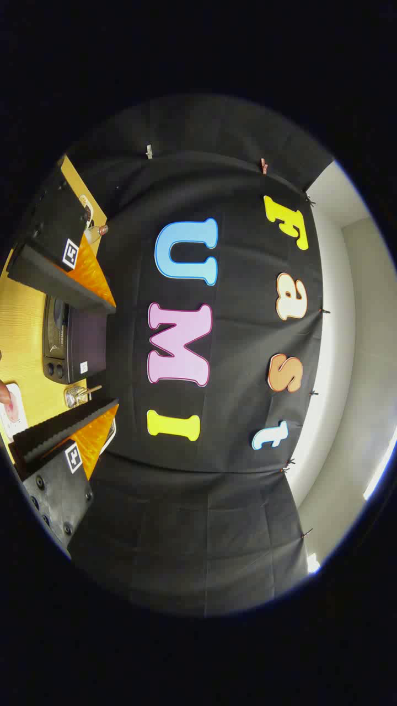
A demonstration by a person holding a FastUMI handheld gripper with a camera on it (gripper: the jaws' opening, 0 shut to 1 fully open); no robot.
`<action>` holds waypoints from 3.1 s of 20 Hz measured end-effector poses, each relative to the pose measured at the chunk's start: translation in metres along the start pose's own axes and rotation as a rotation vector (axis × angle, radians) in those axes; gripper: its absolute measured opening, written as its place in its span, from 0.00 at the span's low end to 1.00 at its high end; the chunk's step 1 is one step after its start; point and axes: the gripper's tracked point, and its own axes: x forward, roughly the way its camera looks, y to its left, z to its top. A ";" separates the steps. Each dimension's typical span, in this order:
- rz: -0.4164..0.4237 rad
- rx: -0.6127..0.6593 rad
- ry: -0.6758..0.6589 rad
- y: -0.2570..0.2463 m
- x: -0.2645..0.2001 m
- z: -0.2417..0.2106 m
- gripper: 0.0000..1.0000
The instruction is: Open the toaster oven, put the food inside, and close the toaster oven door.
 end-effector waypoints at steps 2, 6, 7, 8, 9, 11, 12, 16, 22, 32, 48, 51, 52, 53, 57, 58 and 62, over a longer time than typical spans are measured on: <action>-0.005 -0.012 -0.002 -0.001 0.000 -0.001 0.98; 0.001 -0.007 0.004 0.004 0.001 -0.003 0.97; 0.002 -0.005 0.005 0.005 0.001 -0.003 0.97; 0.004 -0.004 0.006 0.007 0.001 -0.004 0.97; 0.003 -0.005 0.005 0.008 0.001 -0.004 0.97; 0.003 -0.005 0.004 0.009 0.002 -0.005 0.97; 0.004 -0.003 0.005 0.010 0.001 -0.006 0.97; 0.008 0.008 0.010 0.015 0.005 -0.010 0.97; 0.073 0.037 0.132 0.047 0.027 -0.062 0.98; 0.144 0.020 0.457 0.110 0.110 -0.228 0.98; 0.098 0.041 0.588 0.117 0.140 -0.294 0.99; 0.102 0.016 0.583 0.114 0.113 -0.301 0.99; 0.101 0.014 0.583 0.113 0.102 -0.305 0.99; 0.102 0.007 0.586 0.112 0.093 -0.309 0.99; 0.112 -0.015 0.639 0.108 0.056 -0.338 0.99; 0.117 -0.021 0.662 0.108 0.046 -0.348 0.99; 0.160 -0.029 0.799 0.107 0.009 -0.391 0.99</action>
